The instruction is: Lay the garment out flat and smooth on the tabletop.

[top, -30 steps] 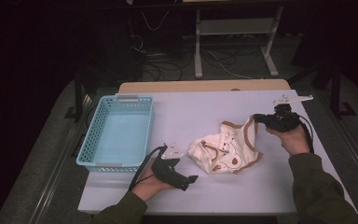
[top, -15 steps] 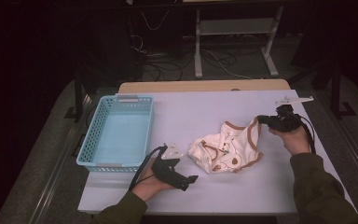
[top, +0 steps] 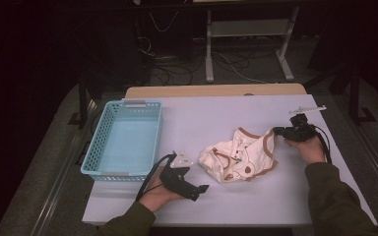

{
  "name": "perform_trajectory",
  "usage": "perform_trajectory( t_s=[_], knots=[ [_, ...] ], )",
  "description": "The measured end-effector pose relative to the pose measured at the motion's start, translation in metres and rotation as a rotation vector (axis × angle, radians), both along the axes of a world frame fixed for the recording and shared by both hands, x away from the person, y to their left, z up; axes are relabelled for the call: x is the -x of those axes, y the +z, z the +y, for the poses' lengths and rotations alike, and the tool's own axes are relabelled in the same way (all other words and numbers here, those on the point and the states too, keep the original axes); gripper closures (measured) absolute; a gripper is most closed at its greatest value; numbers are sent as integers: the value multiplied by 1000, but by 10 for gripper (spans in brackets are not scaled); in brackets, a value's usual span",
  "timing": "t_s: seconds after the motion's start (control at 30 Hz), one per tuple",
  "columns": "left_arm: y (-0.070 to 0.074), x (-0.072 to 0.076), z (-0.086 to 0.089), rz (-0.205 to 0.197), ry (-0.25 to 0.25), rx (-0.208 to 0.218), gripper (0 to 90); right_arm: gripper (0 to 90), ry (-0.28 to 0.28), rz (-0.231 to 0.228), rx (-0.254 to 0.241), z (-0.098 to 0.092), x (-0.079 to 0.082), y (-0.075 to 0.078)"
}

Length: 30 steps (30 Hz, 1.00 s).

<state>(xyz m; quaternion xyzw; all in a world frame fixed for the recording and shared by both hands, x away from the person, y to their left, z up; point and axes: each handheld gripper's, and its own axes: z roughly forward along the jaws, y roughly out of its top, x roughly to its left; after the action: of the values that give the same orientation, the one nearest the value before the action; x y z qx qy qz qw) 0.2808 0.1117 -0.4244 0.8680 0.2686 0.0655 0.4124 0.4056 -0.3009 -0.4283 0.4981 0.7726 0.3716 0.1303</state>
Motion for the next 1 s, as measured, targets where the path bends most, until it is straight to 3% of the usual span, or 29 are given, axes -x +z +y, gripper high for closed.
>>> perform_trajectory(
  t_s=[0.27,0.5,0.53,0.8,1.0],
  knots=[
    [-2,1,-2,4,9,16,0,875,-1,28,24,3,-4,-12],
    [-2,0,-1,4,-1,2,0,850,4,46,28,5,-5,-16],
    [-2,0,-2,4,10,17,0,812,5,47,24,5,-5,-16],
    [-1,1,-1,3,12,15,0,565,-10,18,-17,0,-1,-5],
    [-1,0,-1,2,10,14,0,497,-10,-1,-36,-3,6,7]
  ],
)
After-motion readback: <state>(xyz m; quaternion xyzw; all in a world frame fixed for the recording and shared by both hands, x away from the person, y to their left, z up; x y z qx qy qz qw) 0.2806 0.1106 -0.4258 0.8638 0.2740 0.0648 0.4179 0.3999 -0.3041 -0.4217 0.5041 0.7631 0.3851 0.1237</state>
